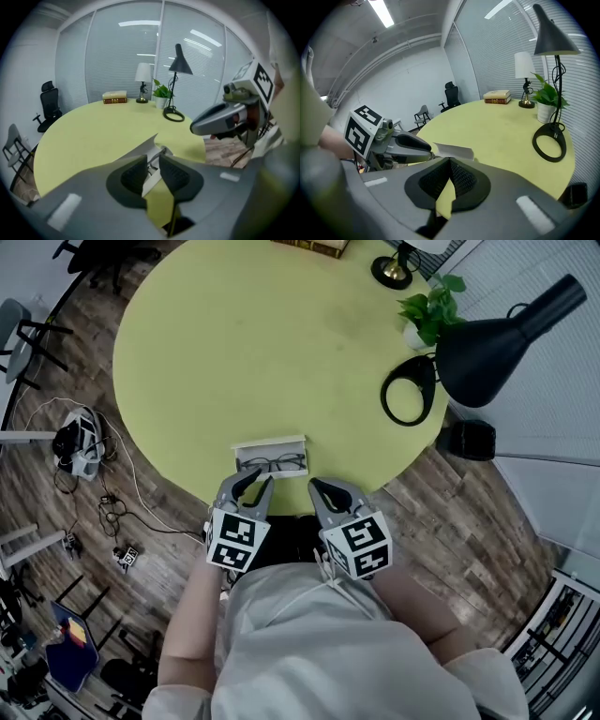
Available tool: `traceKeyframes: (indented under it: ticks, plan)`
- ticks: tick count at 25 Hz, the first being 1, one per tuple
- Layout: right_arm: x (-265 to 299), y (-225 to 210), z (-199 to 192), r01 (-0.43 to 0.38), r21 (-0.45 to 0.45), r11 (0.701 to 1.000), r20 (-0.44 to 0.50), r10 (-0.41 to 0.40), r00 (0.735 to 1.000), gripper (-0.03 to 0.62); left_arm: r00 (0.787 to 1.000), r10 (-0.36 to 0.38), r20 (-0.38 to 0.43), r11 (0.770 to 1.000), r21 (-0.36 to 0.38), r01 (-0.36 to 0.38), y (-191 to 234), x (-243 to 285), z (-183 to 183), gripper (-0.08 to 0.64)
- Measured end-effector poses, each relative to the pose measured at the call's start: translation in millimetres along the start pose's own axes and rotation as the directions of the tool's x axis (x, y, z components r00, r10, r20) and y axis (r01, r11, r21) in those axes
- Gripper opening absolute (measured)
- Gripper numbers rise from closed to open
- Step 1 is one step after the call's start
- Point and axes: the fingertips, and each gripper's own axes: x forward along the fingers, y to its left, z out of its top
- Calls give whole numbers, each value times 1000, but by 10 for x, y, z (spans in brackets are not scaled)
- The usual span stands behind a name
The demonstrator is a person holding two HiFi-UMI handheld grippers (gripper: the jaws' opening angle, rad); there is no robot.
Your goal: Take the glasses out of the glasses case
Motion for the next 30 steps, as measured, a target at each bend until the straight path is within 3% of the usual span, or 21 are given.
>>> traceKeyframes:
  ticks: [4, 8, 18, 28, 30]
  plan:
    - [119, -47, -92, 2, 2, 1000, -56, -2, 998, 0, 993, -14, -117, 985, 170, 34, 30, 209, -103, 92]
    - [197, -120, -98, 8, 4, 1000, -80, -8, 997, 0, 980, -22, -197, 958, 277, 78, 52, 370, -154, 92]
    - [195, -224, 41, 43, 52, 998, -32, -41, 999, 0, 938, -64, -341, 902, 382, 200, 51, 627, -283, 72]
    - [127, -352, -2, 88, 97, 991, -34, -86, 996, 0, 921, -56, -386, 802, 532, 271, 9, 724, -332, 28]
    - [106, -388, -14, 98, 105, 990, -35, -95, 995, 0, 916, -52, -397, 771, 567, 289, -1, 738, -335, 23]
